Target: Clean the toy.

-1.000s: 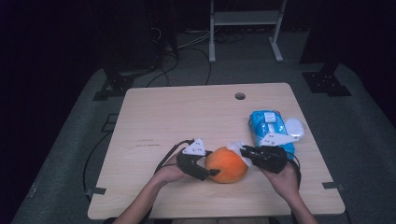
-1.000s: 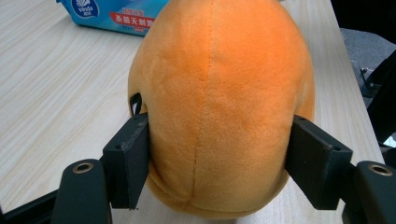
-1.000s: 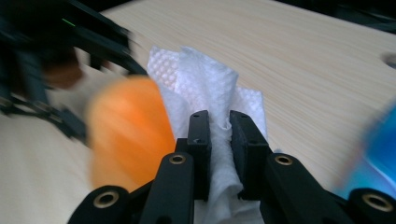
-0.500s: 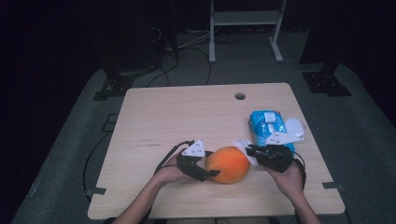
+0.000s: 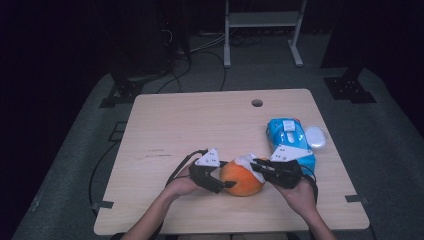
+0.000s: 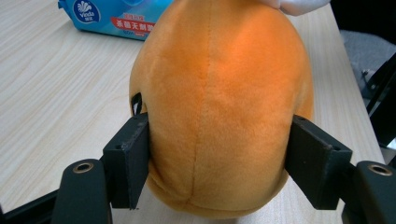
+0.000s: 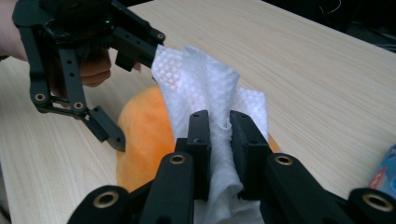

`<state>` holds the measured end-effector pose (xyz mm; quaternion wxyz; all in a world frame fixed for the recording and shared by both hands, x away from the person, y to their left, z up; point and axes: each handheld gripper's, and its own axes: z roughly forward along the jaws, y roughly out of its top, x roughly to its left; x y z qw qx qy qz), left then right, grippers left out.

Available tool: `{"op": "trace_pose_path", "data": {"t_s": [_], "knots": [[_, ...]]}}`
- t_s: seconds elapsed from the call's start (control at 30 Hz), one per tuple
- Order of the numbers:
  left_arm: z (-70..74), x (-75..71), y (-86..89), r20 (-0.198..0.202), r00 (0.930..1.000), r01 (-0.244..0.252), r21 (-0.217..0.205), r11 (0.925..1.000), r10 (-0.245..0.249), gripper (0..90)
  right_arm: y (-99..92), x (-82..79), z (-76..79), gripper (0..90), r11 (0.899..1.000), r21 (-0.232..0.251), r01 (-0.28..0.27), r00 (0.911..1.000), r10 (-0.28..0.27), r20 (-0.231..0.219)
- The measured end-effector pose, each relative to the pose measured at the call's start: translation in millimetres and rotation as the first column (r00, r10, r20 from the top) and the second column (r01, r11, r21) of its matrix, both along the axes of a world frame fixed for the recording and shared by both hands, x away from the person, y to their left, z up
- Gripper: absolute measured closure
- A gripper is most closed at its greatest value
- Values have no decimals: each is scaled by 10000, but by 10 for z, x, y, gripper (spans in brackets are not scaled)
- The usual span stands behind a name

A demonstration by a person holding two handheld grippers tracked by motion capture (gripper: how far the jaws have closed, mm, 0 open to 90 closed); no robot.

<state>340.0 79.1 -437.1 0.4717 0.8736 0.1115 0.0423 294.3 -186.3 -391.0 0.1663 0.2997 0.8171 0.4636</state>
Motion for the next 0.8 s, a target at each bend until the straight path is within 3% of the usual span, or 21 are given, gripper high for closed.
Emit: {"op": "trace_pose_path", "data": {"t_s": [0.13,0.3,0.43,0.63,0.7,0.8], "knots": [[-6,12,-2,-102,9999,-8,-173,9998,6,290,-215,95,-100,780,9981,257,565,9976,-554,-423],[21,-14,-34,31,10000,30,-56,10000,-29,289,-420,130,-180,780,9943,426,973,9911,-928,-954],[59,-52,-82,184,9998,101,26,9999,-101,291,-317,95,-87,780,9959,459,785,9946,-751,-713],[84,-94,-144,468,9988,106,302,9995,-120,288,55,61,56,780,9999,157,-65,9996,69,-260],[67,-83,-121,451,9989,141,158,9998,-148,281,101,50,71,779,9999,-39,-98,9998,98,-163],[24,-60,-93,603,9978,307,-383,9988,-284,209,41,77,23,779,10000,-49,-84,9995,83,-294]]}}
